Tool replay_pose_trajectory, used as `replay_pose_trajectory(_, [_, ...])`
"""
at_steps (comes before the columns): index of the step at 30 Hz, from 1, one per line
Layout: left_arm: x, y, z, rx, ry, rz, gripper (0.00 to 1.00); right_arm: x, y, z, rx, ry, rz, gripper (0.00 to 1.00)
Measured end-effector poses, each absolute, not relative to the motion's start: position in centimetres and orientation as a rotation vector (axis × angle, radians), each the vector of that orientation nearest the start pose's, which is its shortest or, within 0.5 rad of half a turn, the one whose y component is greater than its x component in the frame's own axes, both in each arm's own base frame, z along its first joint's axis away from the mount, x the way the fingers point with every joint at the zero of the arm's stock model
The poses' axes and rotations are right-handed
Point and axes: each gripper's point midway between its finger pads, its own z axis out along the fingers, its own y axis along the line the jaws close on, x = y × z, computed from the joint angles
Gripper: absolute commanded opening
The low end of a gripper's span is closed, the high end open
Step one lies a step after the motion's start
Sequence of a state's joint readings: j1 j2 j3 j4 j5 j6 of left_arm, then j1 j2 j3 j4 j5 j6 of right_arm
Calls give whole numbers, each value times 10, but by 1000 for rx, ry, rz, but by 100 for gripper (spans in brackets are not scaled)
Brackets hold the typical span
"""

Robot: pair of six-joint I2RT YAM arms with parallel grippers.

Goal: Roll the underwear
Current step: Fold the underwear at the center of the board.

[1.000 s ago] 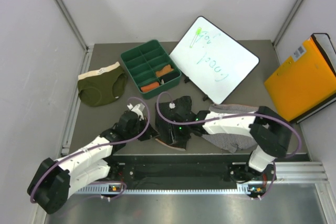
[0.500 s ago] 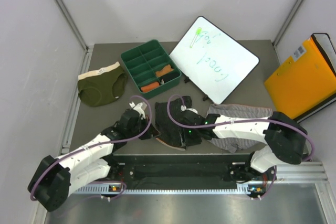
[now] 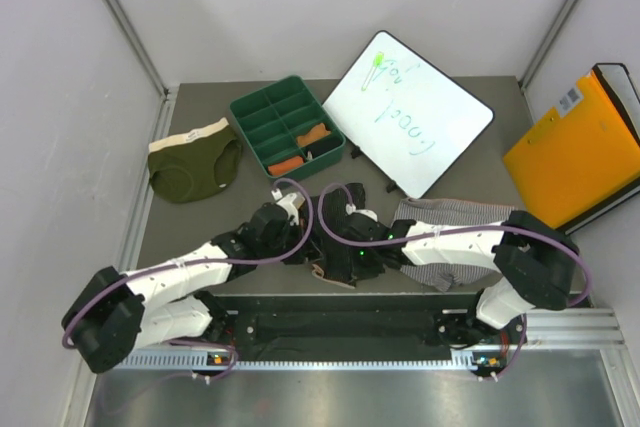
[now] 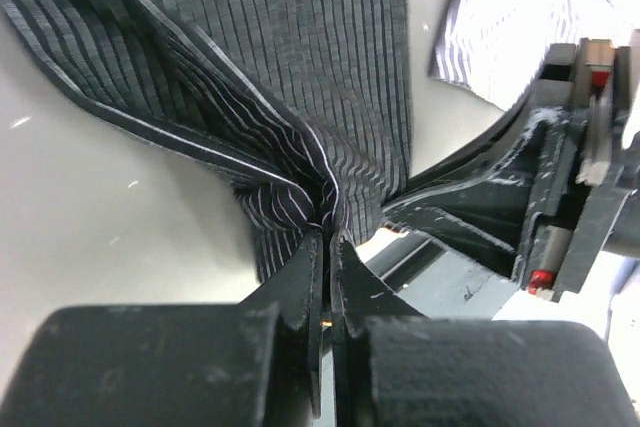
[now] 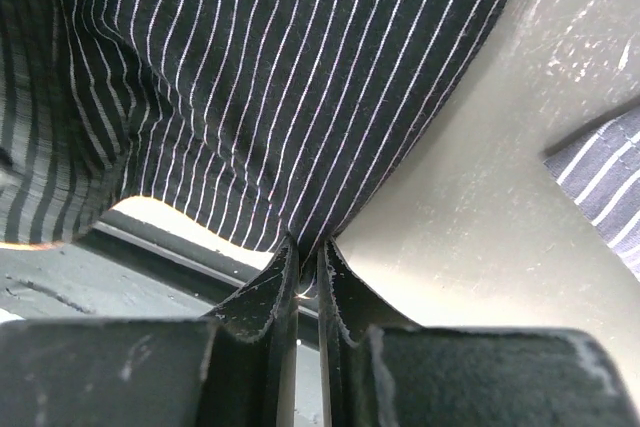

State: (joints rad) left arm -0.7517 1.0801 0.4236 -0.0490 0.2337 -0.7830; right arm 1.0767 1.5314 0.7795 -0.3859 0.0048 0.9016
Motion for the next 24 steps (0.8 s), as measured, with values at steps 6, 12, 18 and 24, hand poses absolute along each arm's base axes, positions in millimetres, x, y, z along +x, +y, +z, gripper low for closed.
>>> replay_pose_trajectory(6, [164, -267, 64, 149, 2495, -1015, 0, 119, 289, 16, -244, 2843, 525, 6])
replay_pose_trajectory(12, [161, -286, 59, 178, 2495, -1048, 0, 119, 289, 16, -218, 2842, 537, 5])
replay_pose_trajectory(18, [150, -303, 58, 241, 2483, -1090, 0, 119, 290, 16, -212, 2842, 542, 5])
replay_pose_trajectory(24, [142, -316, 58, 269, 2471, -1120, 0, 119, 290, 16, -207, 2839, 549, 8])
